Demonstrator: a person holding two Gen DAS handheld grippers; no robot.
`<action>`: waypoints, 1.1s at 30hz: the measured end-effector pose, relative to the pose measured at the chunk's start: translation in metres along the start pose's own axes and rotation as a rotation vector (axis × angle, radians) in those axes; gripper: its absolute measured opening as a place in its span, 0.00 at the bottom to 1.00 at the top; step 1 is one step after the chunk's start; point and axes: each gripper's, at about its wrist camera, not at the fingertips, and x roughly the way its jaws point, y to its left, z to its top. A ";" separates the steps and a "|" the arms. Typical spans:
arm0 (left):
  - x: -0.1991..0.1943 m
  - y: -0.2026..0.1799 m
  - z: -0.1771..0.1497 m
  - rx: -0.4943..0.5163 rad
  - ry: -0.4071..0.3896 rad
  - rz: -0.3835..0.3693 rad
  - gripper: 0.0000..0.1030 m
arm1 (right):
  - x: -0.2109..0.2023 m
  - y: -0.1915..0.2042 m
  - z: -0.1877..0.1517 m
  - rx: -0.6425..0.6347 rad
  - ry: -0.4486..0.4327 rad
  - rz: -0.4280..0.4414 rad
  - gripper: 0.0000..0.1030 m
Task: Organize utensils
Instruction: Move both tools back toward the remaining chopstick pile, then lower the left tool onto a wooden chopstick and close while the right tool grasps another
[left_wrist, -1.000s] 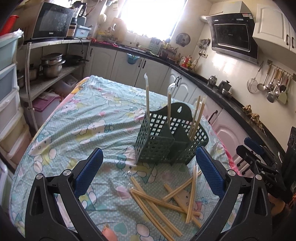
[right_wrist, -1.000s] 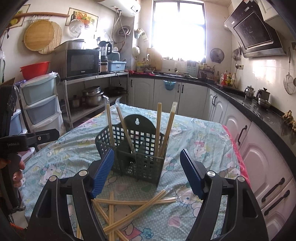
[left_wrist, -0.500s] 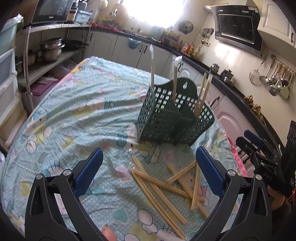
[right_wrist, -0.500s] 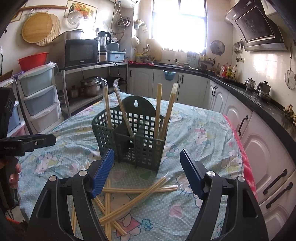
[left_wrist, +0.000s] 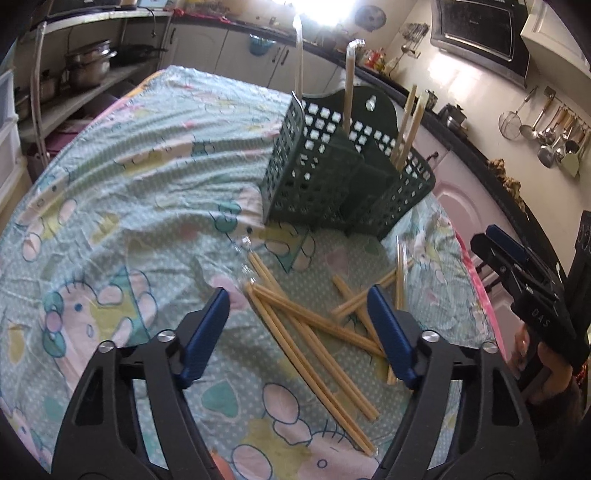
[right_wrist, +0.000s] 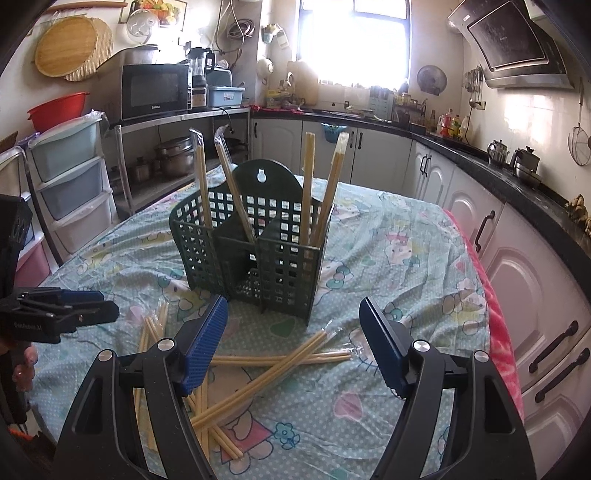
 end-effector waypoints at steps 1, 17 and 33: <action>0.003 -0.001 -0.002 -0.001 0.015 -0.007 0.61 | 0.001 0.000 -0.001 0.001 0.005 0.000 0.69; 0.038 0.007 -0.021 -0.022 0.164 -0.006 0.25 | 0.022 -0.008 -0.015 0.023 0.070 0.001 0.69; 0.059 0.025 -0.006 -0.071 0.194 0.023 0.18 | 0.080 -0.036 -0.027 0.162 0.242 0.042 0.57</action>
